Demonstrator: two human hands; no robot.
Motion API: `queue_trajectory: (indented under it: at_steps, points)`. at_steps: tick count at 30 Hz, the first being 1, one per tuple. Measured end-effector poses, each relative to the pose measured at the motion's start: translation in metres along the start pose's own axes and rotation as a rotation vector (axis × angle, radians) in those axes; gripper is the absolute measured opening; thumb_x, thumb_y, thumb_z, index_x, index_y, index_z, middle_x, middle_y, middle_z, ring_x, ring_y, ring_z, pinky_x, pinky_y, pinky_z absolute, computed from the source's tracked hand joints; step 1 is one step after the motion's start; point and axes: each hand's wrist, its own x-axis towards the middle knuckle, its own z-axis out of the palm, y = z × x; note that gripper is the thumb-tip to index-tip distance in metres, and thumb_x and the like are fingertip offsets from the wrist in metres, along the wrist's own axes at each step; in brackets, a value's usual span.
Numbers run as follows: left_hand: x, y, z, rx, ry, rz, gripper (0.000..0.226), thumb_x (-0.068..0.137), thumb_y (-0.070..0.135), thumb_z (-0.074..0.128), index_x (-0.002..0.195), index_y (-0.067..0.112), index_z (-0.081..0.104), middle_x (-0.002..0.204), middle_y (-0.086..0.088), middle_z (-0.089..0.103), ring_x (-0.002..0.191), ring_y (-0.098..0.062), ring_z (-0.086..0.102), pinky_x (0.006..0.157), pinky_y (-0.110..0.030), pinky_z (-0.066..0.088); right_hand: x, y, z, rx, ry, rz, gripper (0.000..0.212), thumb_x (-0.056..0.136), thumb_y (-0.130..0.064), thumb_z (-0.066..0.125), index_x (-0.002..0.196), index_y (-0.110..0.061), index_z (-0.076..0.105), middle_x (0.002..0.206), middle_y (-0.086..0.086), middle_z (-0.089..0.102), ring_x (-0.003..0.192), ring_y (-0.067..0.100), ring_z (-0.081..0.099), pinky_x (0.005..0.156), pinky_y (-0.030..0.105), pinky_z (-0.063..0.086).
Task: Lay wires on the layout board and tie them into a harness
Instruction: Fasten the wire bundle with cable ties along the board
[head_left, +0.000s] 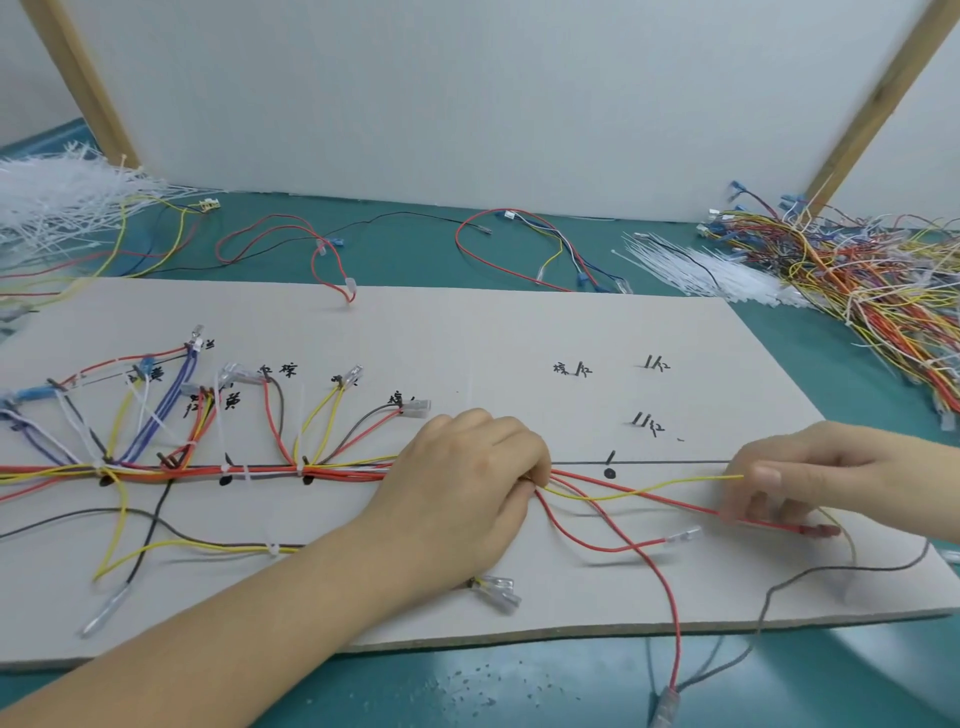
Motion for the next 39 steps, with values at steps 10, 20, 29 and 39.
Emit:
queue_trajectory:
  at_steps: [10,20,29,39]
  points:
    - [-0.002,0.001,0.0,-0.116,-0.11,-0.089,0.015,0.075,0.02,0.046,0.082,0.028,0.057,0.091,0.016,0.062,0.09,-0.01,0.047,0.078,-0.033,0.037,-0.005,0.005,0.006,-0.357,0.035,-0.134,0.044,0.088,-0.01,0.051,0.1,-0.05,0.064,0.115,-0.024,0.053,0.098,0.003,0.055,0.068,0.009,0.046]
    - [-0.003,0.003,-0.002,-0.111,-0.128,-0.091,0.017,0.079,0.026,0.046,0.087,0.029,0.06,0.097,0.017,0.062,0.093,-0.008,0.047,0.08,-0.033,0.037,0.002,-0.003,0.01,-0.504,0.35,-0.186,0.021,0.087,-0.024,0.062,0.085,-0.043,0.057,0.074,-0.016,0.062,0.063,0.005,0.053,0.059,0.012,0.041]
    - [-0.007,0.001,-0.006,-0.153,-0.122,-0.082,0.027,0.078,0.031,0.037,0.084,0.027,0.063,0.093,0.016,0.064,0.091,-0.007,0.053,0.078,-0.033,0.04,0.0,0.013,0.011,-0.5,0.334,-0.246,0.006,0.08,-0.027,0.061,0.083,-0.032,0.063,0.068,-0.018,0.063,0.06,0.002,0.055,0.055,0.013,0.043]
    - [-0.004,0.002,-0.007,-0.102,-0.107,-0.01,0.026,0.076,0.029,0.039,0.08,0.024,0.064,0.084,0.014,0.066,0.08,-0.013,0.06,0.068,-0.034,0.045,0.033,-0.003,-0.028,-0.389,0.312,0.0,0.019,0.064,-0.03,0.075,0.073,-0.047,0.073,0.077,-0.021,0.067,0.072,0.0,0.061,0.064,0.007,0.042]
